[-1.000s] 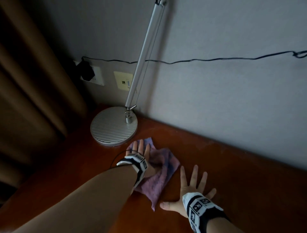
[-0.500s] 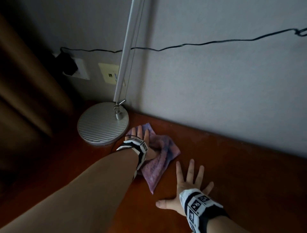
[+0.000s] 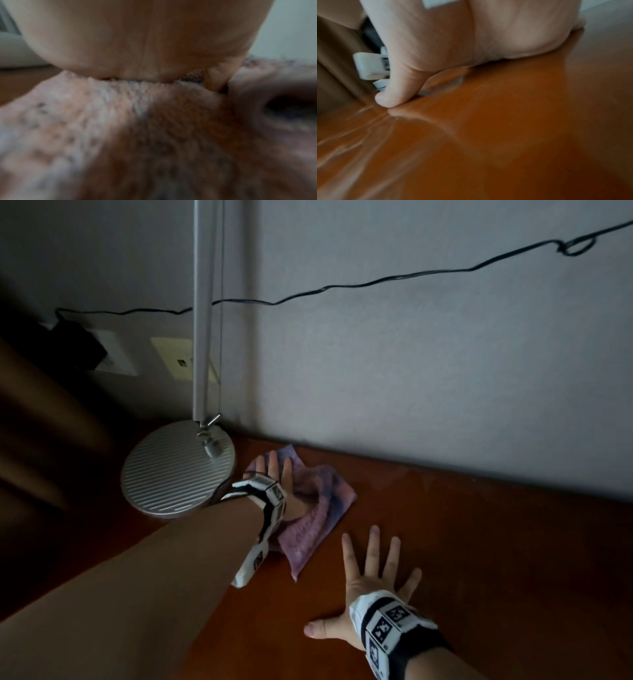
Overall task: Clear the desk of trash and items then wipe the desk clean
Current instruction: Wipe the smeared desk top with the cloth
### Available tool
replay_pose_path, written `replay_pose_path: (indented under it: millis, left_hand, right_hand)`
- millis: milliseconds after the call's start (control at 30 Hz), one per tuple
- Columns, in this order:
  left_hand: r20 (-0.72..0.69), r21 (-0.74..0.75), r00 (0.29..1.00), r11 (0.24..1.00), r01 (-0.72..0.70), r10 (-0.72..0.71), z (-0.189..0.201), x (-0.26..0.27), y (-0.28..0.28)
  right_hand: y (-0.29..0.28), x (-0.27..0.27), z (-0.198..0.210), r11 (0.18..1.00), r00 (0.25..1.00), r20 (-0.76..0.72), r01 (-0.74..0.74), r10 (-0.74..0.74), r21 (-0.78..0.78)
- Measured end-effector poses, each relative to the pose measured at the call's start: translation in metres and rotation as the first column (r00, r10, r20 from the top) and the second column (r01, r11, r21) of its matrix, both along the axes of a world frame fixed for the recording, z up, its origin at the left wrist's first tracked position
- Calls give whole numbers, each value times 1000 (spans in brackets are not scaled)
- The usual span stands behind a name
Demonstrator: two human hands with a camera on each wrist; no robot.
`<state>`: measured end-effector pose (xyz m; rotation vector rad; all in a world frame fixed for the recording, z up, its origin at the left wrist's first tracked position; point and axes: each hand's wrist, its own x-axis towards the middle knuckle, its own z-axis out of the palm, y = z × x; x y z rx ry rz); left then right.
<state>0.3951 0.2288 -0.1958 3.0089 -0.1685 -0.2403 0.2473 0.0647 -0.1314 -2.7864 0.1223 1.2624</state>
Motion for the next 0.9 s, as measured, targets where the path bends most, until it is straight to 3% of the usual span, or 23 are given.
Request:
replay_pose_path:
  millis: [33, 67, 100, 200, 233, 333, 433, 533, 667, 800, 900]
  left_hand:
    - [-34, -1, 999, 1000, 28, -28, 3, -15, -1]
    - [-153, 21, 988, 1000, 13, -10, 14, -25, -6]
    - [-214, 101, 977, 995, 15, 7, 25, -30, -10]
    - [-294, 241, 954, 970, 26, 48, 40, -19, -18]
    - [-287, 190, 957, 982, 21, 35, 40, -10, -27]
    - [-78, 53, 995, 996, 65, -61, 41, 10, -58]
    - [-242, 120, 963, 981, 153, -120, 38, -3, -72]
    - [-246, 176, 948, 953, 249, -202, 30, -32, -83]
    - [-294, 239, 933, 929, 284, -210, 32, -17, -99]
    - [-223, 197, 948, 943, 270, -225, 38, 5, -129]
    - [-235, 148, 943, 950, 275, -236, 41, -13, -137]
  right_hand:
    - [0, 0, 0, 1000, 1000, -3, -2, 2, 4]
    - [0, 0, 0, 1000, 1000, -9, -6, 6, 10]
    - [-1, 1, 0, 1000, 1000, -14, -8, 8, 19]
    - [-2, 2, -1, 999, 999, -26, -22, 23, 34]
    - [-2, 2, -3, 999, 999, -28, -24, 25, 32]
    - [-3, 2, -8, 999, 999, -16, -37, 37, 22]
    - [-5, 2, -5, 998, 997, -39, -64, 65, 29]
    - [-5, 3, -2, 996, 994, -60, -84, 86, 38]
    - [-6, 2, -8, 995, 996, -34, -87, 88, 44]
    - [-9, 2, -5, 991, 997, 7, -80, 80, 104]
    - [-33, -12, 5, 967, 989, 119, -111, 85, 231]
